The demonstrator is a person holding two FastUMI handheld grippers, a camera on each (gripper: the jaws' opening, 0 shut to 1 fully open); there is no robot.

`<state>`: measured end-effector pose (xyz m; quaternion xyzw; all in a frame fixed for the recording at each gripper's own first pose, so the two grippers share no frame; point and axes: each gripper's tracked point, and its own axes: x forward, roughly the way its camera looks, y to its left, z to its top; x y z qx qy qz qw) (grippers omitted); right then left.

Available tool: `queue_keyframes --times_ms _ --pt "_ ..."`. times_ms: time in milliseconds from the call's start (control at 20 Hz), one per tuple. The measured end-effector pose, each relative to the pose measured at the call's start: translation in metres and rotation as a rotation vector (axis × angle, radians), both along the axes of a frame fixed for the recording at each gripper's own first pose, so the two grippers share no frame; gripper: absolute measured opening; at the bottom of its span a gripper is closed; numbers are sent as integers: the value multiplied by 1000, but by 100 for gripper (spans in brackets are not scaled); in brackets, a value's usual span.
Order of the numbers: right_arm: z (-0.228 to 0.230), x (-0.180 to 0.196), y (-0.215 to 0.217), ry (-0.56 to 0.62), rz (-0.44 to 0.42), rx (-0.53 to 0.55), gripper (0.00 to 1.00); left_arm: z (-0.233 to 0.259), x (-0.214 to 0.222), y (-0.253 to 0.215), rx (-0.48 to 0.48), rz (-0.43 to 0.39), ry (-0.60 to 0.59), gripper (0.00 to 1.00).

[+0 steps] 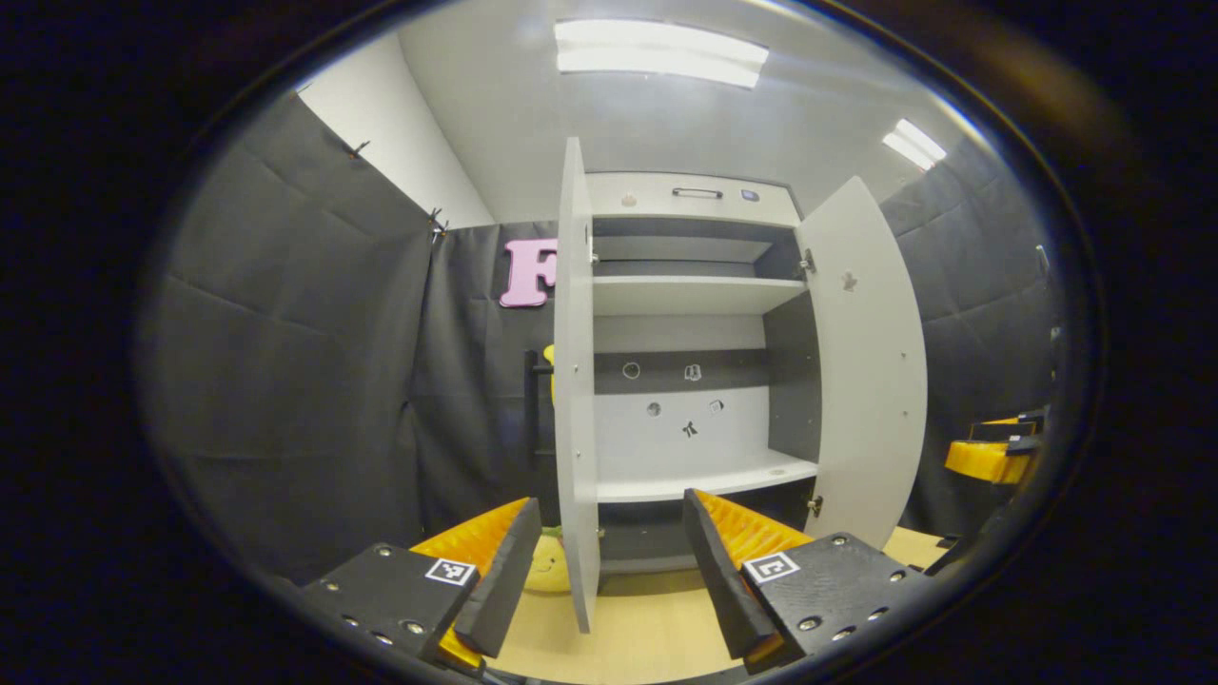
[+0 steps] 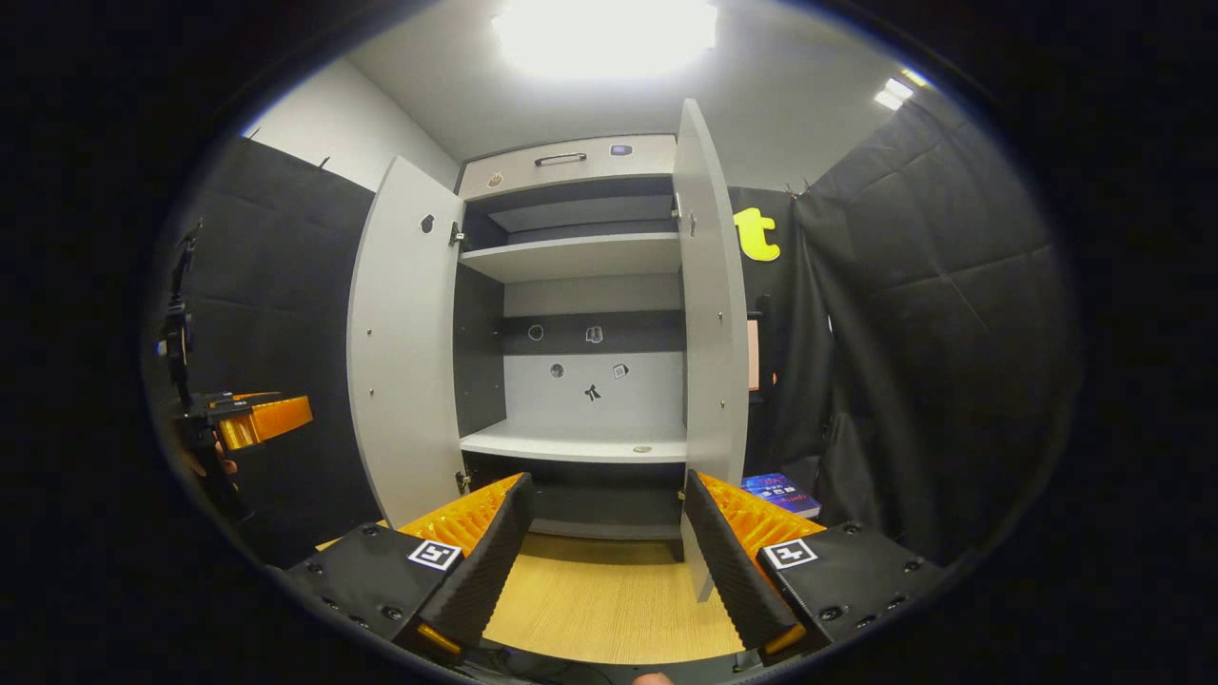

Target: Open the right door of the double-door shoe cabinet with the right hand, and open the left door with the left hand.

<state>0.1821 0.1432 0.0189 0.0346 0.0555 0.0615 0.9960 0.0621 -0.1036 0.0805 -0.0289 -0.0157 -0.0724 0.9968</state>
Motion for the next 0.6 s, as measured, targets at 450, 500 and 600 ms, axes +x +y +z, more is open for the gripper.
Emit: queue_keyframes --times_ms 450,500,600 --pt "1 2 -2 -7 -3 -8 99 -7 0 6 -10 36 22 86" --pt "2 2 -3 -9 -7 -9 99 -8 1 5 -17 34 26 86" --pt "2 2 -5 -12 -12 -8 99 -10 0 4 -31 30 35 86"
